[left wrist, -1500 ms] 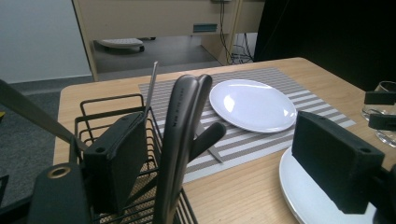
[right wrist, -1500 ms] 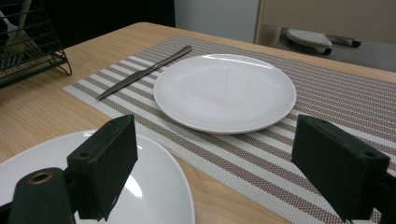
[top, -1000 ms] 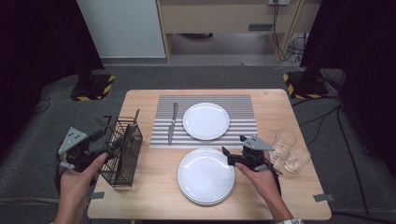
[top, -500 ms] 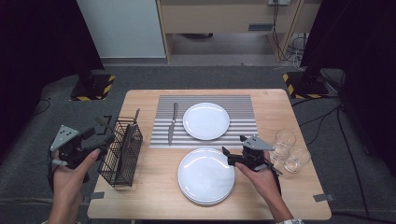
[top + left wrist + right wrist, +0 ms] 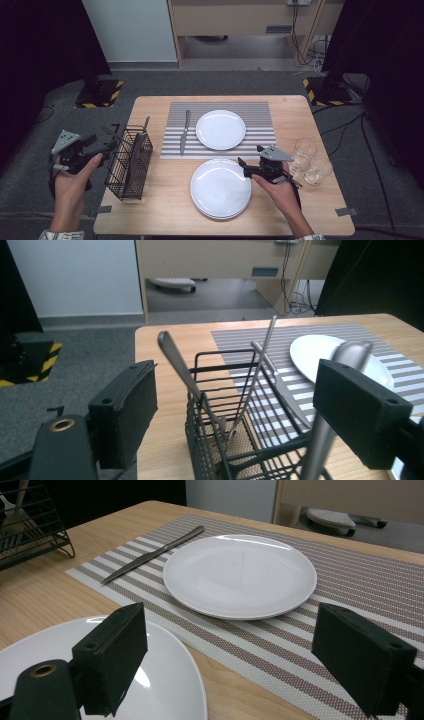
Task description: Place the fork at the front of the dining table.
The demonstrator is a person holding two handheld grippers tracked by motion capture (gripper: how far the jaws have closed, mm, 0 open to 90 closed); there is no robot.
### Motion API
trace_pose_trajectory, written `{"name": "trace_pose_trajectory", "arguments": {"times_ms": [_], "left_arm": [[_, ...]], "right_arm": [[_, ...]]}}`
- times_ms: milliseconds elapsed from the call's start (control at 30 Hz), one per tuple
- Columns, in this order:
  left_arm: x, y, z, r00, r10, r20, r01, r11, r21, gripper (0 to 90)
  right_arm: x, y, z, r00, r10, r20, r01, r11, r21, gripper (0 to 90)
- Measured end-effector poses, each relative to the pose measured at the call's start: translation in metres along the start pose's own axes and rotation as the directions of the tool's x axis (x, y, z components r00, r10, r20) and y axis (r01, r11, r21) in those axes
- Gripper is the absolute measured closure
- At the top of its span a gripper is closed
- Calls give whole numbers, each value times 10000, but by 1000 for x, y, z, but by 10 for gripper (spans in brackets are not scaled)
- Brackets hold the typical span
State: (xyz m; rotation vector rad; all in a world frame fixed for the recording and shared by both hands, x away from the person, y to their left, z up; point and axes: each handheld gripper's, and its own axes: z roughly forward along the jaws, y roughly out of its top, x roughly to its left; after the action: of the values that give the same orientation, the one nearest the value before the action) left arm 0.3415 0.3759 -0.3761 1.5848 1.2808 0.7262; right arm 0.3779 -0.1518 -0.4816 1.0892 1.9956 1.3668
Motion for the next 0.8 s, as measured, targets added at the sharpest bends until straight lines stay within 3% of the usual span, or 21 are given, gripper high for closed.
{"name": "trace_pose_trajectory", "arguments": {"times_ms": [333,467,633,800], "left_arm": [[23,2,24,9996,-248,-119,248,9997,5,263],[29,1,29,9979,-653,55,653,9977,-195,312],[32,-2,36,9970,-758,153,762,9968,-229,365],[35,-3,40,9972,-729,149,731,9972,-184,475]], "right_arm": [[-1,-1,1,10000,14,8,-14,10000,47,143],[-1,-2,1,10000,37,7,-37,10000,64,143],[-2,-2,1,10000,20,11,-20,10000,65,144],[-2,-2,2,10000,38,15,-38,10000,73,143]]}}
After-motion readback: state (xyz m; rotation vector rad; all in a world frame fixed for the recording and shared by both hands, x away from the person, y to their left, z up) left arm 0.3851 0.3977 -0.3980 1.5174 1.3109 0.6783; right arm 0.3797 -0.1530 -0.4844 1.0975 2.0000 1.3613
